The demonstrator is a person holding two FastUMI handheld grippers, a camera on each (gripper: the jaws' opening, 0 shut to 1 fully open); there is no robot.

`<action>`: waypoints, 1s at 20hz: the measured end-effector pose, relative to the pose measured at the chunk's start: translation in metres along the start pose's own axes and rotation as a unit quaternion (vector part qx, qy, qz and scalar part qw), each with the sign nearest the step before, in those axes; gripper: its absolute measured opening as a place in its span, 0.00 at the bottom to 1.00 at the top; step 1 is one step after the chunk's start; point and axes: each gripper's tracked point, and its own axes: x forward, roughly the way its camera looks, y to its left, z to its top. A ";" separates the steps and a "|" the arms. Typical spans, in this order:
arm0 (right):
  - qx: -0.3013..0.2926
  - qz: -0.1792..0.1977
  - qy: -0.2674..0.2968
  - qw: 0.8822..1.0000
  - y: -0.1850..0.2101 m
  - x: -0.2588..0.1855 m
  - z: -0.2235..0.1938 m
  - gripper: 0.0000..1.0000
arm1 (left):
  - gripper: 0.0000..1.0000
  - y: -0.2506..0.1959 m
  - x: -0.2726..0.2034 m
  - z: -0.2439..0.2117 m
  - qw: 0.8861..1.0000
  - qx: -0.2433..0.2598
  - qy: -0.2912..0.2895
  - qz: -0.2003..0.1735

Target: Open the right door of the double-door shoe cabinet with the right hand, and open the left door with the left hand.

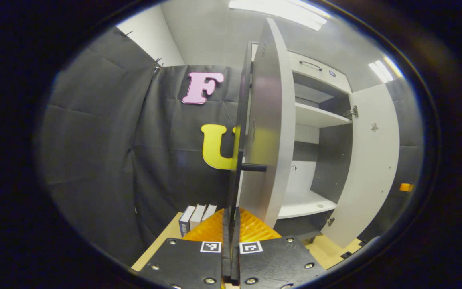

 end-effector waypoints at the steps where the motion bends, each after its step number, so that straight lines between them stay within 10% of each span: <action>1: -0.002 0.005 0.001 1.000 0.005 -0.002 -0.003 0.98 | 0.03 0.004 -0.003 0.000 1.000 0.003 0.001 0.011; 7: -0.027 0.065 0.010 0.997 0.059 0.000 -0.004 1.00 | 0.05 0.008 -0.019 0.016 0.998 0.032 -0.032 0.037; 12: -0.018 0.109 -0.010 0.994 0.113 -0.004 0.004 0.98 | 0.48 -0.012 -0.029 0.013 0.998 0.007 -0.054 0.024; 15: -0.026 0.119 -0.025 0.992 0.129 -0.005 0.006 0.98 | 0.97 -0.016 -0.028 -0.001 0.999 -0.001 -0.041 0.024; 20: -0.022 0.118 -0.042 0.992 0.138 -0.011 0.004 0.98 | 0.98 -0.009 -0.034 -0.010 0.997 -0.022 -0.041 0.069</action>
